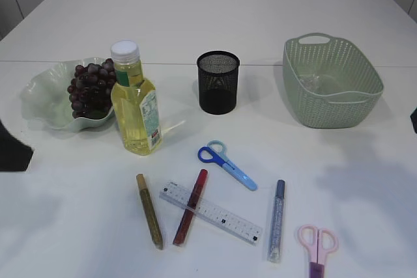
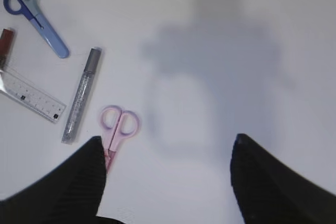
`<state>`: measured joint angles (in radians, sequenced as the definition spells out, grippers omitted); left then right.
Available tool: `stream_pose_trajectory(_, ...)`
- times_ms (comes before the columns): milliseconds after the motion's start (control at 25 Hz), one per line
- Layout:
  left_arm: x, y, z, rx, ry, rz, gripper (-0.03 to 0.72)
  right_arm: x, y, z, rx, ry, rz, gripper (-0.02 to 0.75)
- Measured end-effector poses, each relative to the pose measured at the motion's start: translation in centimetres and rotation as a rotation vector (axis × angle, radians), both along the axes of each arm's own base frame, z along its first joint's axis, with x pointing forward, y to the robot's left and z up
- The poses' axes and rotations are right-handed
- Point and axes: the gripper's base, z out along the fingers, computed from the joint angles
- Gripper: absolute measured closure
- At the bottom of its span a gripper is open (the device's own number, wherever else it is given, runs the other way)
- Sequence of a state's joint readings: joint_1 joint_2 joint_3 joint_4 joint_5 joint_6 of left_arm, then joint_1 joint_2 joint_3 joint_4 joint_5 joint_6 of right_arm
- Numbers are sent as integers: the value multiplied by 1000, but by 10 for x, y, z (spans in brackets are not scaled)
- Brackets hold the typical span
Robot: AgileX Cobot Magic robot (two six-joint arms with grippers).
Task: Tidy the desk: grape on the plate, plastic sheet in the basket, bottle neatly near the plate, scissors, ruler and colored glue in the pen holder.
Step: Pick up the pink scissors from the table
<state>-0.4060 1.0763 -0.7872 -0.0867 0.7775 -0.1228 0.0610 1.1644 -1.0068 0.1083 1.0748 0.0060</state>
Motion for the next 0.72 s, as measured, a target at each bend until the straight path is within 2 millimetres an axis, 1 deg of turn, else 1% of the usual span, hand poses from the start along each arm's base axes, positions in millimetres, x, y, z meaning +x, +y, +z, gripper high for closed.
stream_pose_trajectory(160, -12, 3, -7, 50, 152, -12, 190, -2, 3, 0, 26, 19, 0, 163)
stream_pose_trajectory(280, -17, 5, -9, 70, 212, -17, 190, -2, 3, 0, 33, 21, -8, 163)
stream_pose_trajectory(400, -16, 4, -8, 62, 193, -16, 190, -2, 4, 0, 53, 33, -21, 163)
stream_pose_trajectory(480, -12, 3, -7, 43, 146, -11, 190, -4, 8, -1, 91, 57, -24, 163)
stream_pose_trajectory(640, -6, 1, -3, 14, 76, -4, 190, -8, 25, -1, 134, 82, -16, 163)
stream_pose_trajectory(720, -5, 1, -3, 11, 69, -3, 190, -11, 36, -1, 118, 91, -18, 163)
